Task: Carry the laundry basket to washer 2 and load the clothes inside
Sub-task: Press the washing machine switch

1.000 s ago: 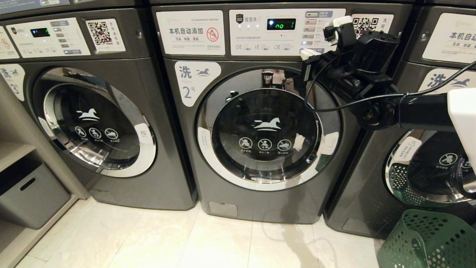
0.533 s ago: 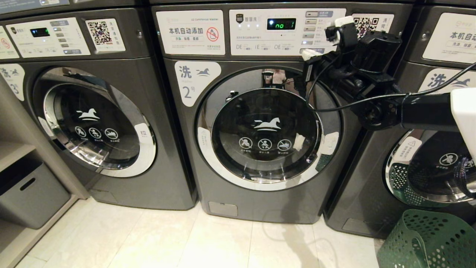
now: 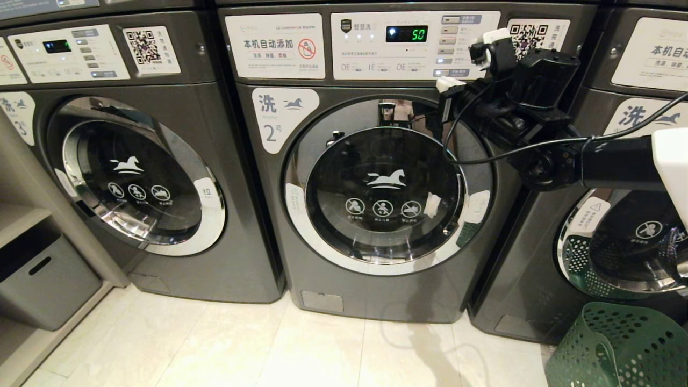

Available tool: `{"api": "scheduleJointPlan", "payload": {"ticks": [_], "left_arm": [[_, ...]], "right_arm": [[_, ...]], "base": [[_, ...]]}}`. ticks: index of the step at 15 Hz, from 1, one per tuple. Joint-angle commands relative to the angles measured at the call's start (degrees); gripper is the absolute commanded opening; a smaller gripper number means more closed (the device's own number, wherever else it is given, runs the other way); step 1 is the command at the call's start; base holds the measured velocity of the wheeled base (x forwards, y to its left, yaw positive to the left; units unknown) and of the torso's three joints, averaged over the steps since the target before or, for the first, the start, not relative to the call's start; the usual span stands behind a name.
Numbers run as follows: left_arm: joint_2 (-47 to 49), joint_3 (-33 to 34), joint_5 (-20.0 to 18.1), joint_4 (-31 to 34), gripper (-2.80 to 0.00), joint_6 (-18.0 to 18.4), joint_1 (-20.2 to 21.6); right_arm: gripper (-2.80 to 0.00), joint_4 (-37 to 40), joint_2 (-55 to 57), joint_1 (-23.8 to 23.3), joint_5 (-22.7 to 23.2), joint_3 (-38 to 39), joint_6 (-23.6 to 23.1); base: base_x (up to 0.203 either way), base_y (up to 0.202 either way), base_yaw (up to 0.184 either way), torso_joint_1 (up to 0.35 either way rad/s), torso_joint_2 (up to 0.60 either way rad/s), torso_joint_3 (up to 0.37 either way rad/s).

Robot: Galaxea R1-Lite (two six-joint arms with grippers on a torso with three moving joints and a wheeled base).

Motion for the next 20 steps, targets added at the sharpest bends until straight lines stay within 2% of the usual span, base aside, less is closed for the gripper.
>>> {"api": "scheduleJointPlan", "payload": {"ticks": [1, 3, 6, 12, 16, 18, 20], "left_arm": [[0.0, 2.3, 0.0, 0.0, -2.80, 0.0, 0.0], [0.0, 2.3, 0.0, 0.0, -2.80, 0.0, 0.0], [0.1, 2.3, 0.0, -0.1, -2.80, -0.1, 0.0], [0.0, 2.3, 0.0, -0.1, -2.80, -0.1, 0.0], [0.0, 2.3, 0.0, -0.1, -2.80, -0.1, 0.0], [0.0, 2.3, 0.0, -0.1, -2.80, -0.1, 0.0], [0.0, 2.3, 0.0, -0.1, -2.80, -0.1, 0.0]], "right_arm": [[-2.80, -0.3, -2.3, 0.2, 0.2, 1.8, -0.1], [-2.80, -0.3, -5.9, 0.7, 0.4, 7.2, 0.0], [-2.80, -0.2, -14.1, 2.1, 0.7, 19.5, 0.0], [-2.80, 0.0, -30.8, 3.1, 0.2, 51.2, -0.1], [-2.80, -0.5, -41.1, 0.9, -1.8, 70.3, 0.3], [-2.80, -0.6, -44.0, -3.6, -2.4, 75.3, 0.4], [-2.80, -0.7, -44.8, -5.8, -2.5, 80.0, 0.4]], "base": [[0.000, 0.000, 0.000, 0.000, 0.00, 0.000], [0.000, 0.000, 0.000, 0.000, 0.00, 0.000], [0.000, 0.000, 0.000, 0.000, 0.00, 0.000], [0.000, 0.000, 0.000, 0.000, 0.00, 0.000], [0.000, 0.000, 0.000, 0.000, 0.00, 0.000], [0.000, 0.000, 0.000, 0.000, 0.00, 0.000], [0.000, 0.000, 0.000, 0.000, 0.00, 0.000]]}}
